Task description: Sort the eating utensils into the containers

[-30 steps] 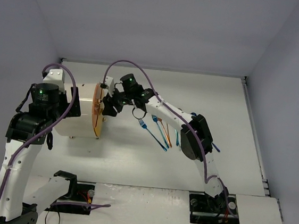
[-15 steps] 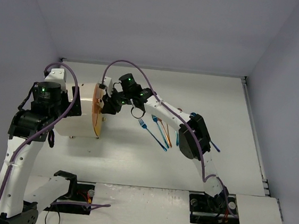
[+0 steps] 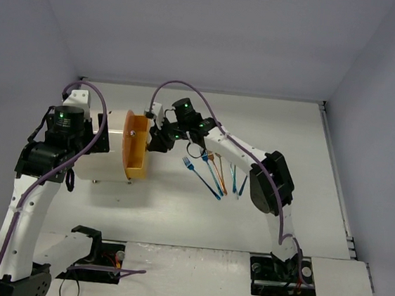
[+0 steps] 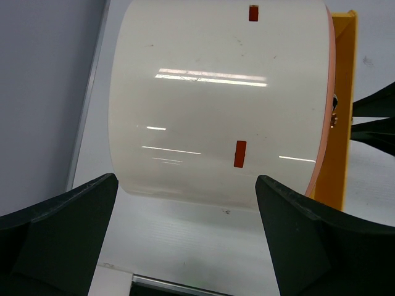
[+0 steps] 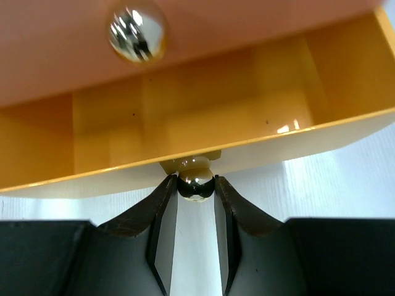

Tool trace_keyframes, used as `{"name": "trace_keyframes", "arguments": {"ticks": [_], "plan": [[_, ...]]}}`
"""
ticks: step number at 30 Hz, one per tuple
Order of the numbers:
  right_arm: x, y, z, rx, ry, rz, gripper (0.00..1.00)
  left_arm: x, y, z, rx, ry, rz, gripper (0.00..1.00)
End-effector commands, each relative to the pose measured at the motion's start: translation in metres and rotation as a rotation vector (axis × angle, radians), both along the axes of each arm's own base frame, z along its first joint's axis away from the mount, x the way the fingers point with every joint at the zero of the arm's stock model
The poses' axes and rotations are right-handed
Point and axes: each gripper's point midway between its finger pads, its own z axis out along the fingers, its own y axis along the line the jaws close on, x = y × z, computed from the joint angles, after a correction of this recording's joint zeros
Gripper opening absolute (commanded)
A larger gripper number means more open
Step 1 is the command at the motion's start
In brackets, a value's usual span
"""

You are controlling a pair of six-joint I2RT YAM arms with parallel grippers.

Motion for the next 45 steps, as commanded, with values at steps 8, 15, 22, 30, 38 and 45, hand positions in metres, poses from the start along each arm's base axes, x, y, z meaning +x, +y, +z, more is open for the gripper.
{"name": "trace_keyframes", "arguments": {"ticks": [8, 15, 22, 30, 38, 45], "plan": [[0.007, -0.056, 0.052, 0.056, -0.096, -0.053, 0.00, 0.004, -0.005, 0.017, -0.003, -0.059, -0.037, 0.93], [0.003, -0.069, 0.049, 0.042, -0.095, -0.063, 0.01, 0.000, -0.007, 0.019, -0.012, -0.068, -0.049, 0.93], [0.006, -0.076, 0.057, 0.040, -0.109, -0.103, 0.25, -0.001, -0.012, 0.022, -0.029, -0.078, -0.066, 0.93], [0.033, -0.140, 0.069, -0.009, -0.112, -0.392, 0.42, -0.002, -0.015, 0.034, -0.041, -0.113, -0.085, 0.93], [0.056, -0.309, 0.027, -0.191, -0.072, -0.999, 0.53, -0.007, -0.025, 0.038, -0.066, -0.129, -0.130, 0.93], [0.043, -0.459, -0.014, -0.265, 0.071, -1.582, 0.53, -0.016, -0.038, 0.037, -0.093, -0.138, -0.213, 0.93]]}}
